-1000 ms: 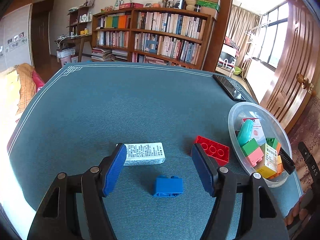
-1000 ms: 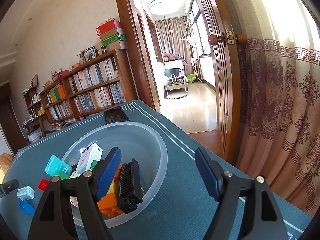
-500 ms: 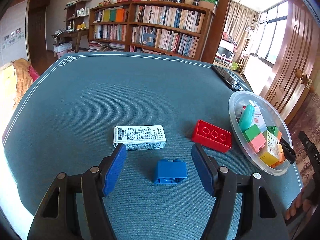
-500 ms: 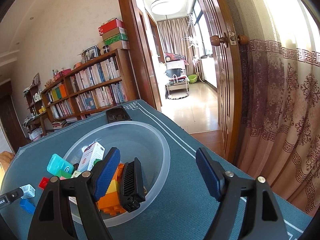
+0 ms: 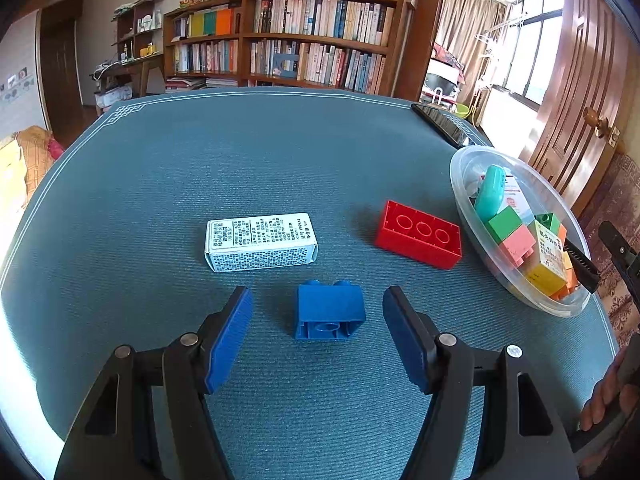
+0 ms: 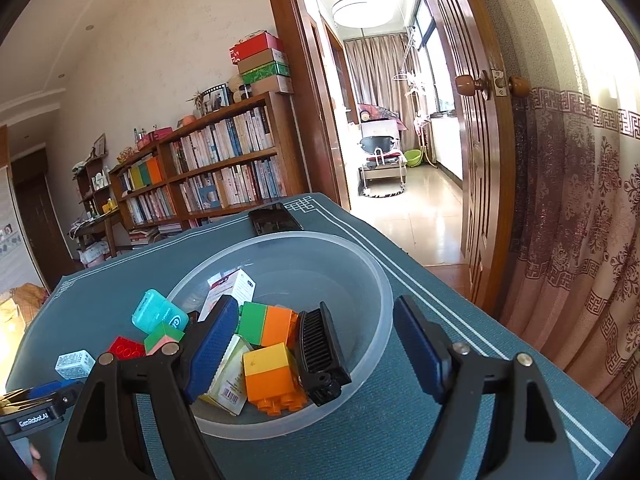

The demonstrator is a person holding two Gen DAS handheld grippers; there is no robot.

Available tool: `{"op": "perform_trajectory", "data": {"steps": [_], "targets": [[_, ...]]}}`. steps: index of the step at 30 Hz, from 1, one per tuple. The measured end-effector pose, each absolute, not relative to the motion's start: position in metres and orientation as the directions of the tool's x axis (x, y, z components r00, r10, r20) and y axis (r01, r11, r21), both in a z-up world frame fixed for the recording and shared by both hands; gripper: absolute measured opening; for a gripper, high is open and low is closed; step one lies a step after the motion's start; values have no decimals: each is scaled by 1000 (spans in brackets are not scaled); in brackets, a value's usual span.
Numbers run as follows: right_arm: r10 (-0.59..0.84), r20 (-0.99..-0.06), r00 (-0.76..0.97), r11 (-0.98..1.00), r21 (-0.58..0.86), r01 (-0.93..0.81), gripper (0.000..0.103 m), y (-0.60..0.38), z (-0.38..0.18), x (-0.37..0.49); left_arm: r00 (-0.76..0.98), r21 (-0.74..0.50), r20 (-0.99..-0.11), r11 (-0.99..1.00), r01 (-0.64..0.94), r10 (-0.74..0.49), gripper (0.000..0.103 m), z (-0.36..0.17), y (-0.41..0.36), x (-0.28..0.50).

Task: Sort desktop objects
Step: 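Lower the left tool onto the blue block and close on it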

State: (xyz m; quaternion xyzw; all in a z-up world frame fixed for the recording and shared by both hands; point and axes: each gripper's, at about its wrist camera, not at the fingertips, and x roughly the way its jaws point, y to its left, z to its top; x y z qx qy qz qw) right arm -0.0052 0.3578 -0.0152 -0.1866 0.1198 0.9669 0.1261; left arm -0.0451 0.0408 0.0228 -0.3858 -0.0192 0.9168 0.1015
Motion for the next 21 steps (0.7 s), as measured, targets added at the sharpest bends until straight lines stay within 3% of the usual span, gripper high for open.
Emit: {"op": "perform_trajectory", "data": {"steps": [6, 12, 21], "targets": [[171, -359, -917, -965, 126, -229, 83, 337, -13, 0, -681, -87, -706, -979, -187, 193, 71, 18, 48, -44], [81, -361, -929, -988, 92, -122, 83, 313, -14, 0, -664, -80, -724, -979, -186, 186, 38, 13, 49, -46], [-179, -412, -893, -983, 115, 144, 83, 267, -15, 2, -693, -117, -698, -983, -141, 182, 36, 27, 32, -40]]}}
